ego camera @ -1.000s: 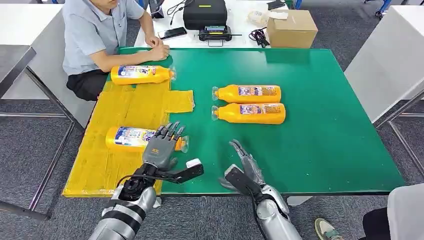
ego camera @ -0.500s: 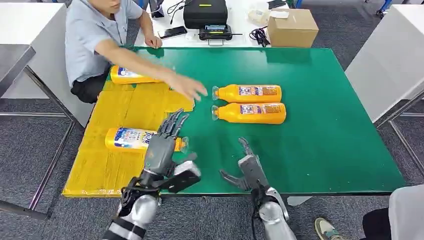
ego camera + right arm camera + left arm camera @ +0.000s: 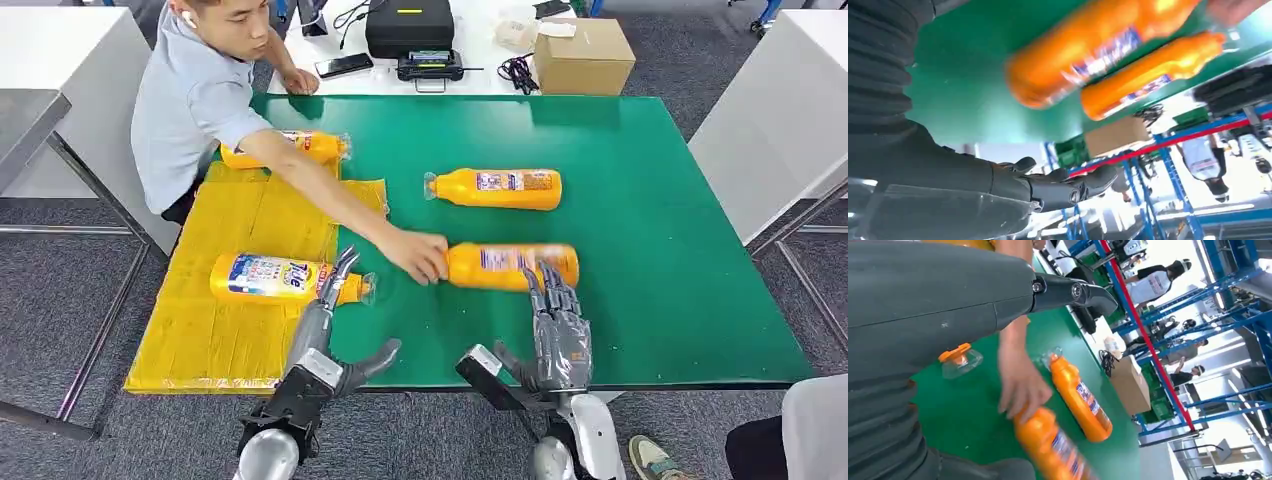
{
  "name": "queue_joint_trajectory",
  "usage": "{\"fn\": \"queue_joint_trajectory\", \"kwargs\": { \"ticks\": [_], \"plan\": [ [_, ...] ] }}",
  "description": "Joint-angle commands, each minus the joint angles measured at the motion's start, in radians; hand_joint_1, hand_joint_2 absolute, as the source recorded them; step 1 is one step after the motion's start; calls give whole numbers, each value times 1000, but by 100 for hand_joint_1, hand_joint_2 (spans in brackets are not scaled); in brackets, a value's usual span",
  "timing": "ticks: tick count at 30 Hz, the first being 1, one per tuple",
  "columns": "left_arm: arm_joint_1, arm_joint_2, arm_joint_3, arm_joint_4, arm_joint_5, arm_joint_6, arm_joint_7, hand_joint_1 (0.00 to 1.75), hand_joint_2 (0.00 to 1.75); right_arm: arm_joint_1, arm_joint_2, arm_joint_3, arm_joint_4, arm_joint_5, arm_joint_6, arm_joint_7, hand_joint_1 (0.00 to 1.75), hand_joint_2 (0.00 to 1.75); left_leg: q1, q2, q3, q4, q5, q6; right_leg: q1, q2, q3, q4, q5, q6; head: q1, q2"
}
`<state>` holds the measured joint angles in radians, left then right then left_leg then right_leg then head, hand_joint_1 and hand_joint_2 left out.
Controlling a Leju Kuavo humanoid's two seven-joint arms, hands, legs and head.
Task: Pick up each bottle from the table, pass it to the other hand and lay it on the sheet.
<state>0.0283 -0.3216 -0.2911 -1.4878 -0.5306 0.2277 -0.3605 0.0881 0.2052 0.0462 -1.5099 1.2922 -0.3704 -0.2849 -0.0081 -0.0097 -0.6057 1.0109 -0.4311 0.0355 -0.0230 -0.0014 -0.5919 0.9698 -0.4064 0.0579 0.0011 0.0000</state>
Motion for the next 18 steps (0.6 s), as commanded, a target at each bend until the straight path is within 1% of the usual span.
{"fn": "queue_joint_trajectory", "kwargs": {
  "ticks": [1, 2, 3, 4, 5, 6, 7, 9, 10, 11, 12, 14, 15, 16, 18],
  "plan": [
    [44, -27, -5, -17, -2, -7, 33, 0, 175, -4, -70, 16, -7, 156, 0, 104, 0, 175, 2, 1, 4, 0, -2, -2, 2, 1, 4, -1, -2, -2, 0, 0],
    [48, -27, -5, -21, -3, -5, 34, 0, 175, -4, -74, 15, -3, 169, 2, 115, 0, 175, 2, 1, 5, 1, -4, -2, 2, 1, 6, -1, -3, -3, 0, 0],
    [51, -25, -8, -26, -9, -3, 36, 0, 175, -6, -77, 11, 2, 172, 10, 124, 0, 175, 1, 1, 3, 0, -2, -2, 1, 0, 4, -1, -2, -2, 0, 0],
    [54, -24, -10, -33, -29, 9, 39, 0, 175, -12, -85, 6, 11, 195, 34, 148, 0, 175, 2, 1, 5, 1, -3, -2, 2, 1, 5, -1, -2, -3, 0, 0],
    [56, -24, -10, -39, -33, 12, 39, 0, 175, -15, -89, 3, 18, 194, 39, 152, 0, 175, 2, 2, 5, 0, -3, -2, 2, 1, 6, -1, -2, -3, 0, 0],
    [58, -22, -16, -48, -47, 16, 41, 0, 175, -24, -96, -8, 33, 192, 52, 161, 0, 175, 1, 1, 3, 0, -2, -1, 1, 0, 3, -1, -1, -2, 0, 0],
    [59, -19, -26, -56, -68, 18, 44, 0, 175, -37, -104, -19, 55, 190, 83, 172, 0, 175, 2, 1, 4, 0, -2, -2, 2, 1, 5, -1, -2, -2, 0, 0],
    [60, -21, -32, -60, -75, 10, 58, 0, 175, -51, -116, -31, 84, 175, 114, 172, 0, 175, 1, 1, 4, 0, -2, -2, 2, 1, 5, -1, -1, -2, 0, 0],
    [60, -22, -33, -60, -76, 10, 59, 0, 175, -54, -119, -34, 91, 174, 116, 172, 0, 175, 3, 2, 7, 0, -3, -3, 3, 1, 8, -2, -2, -3, 0, 0],
    [59, -23, -34, -59, -76, 10, 59, 0, 175, -56, -121, -36, 96, 172, 116, 171, 0, 175, 1, 1, 2, 0, -1, -1, 1, 1, 3, -1, 0, -1, 0, 0],
    [59, -23, -34, -59, -76, 10, 59, 0, 175, -56, -121, -36, 96, 172, 116, 171, 0, 175, 2, 2, 4, 0, -2, -2, 2, 1, 5, -2, -1, -3, 0, 0],
    [54, -20, -41, -53, -78, -2, 69, 0, 175, -67, -119, -54, 121, 136, 154, 175, 0, 175, 2, 0, 4, 0, -2, -2, 2, 0, 5, -1, -1, -2, 0, 0],
    [53, -19, -47, -54, -88, -3, 75, 0, 175, -75, -127, -56, 139, 149, 178, 190, 0, 175, 2, 1, 5, 1, -3, -3, 3, 0, 6, -1, -2, -3, 0, 0],
    [52, -17, -56, -57, -112, -2, 87, 0, 175, -93, -133, -59, 171, 151, 187, 198, 0, 175, 1, 1, 3, 0, -1, -1, 2, 1, 4, -2, -1, -2, 0, 0],
    [51, -15, -67, -56, -124, -21, 108, 0, 175, -123, -146, -62, 217, 150, 193, 198, 0, 175, 2, 3, 6, -1, -3, -2, 3, 2, 7, -3, -1, -3, 0, 0]
  ]
}}
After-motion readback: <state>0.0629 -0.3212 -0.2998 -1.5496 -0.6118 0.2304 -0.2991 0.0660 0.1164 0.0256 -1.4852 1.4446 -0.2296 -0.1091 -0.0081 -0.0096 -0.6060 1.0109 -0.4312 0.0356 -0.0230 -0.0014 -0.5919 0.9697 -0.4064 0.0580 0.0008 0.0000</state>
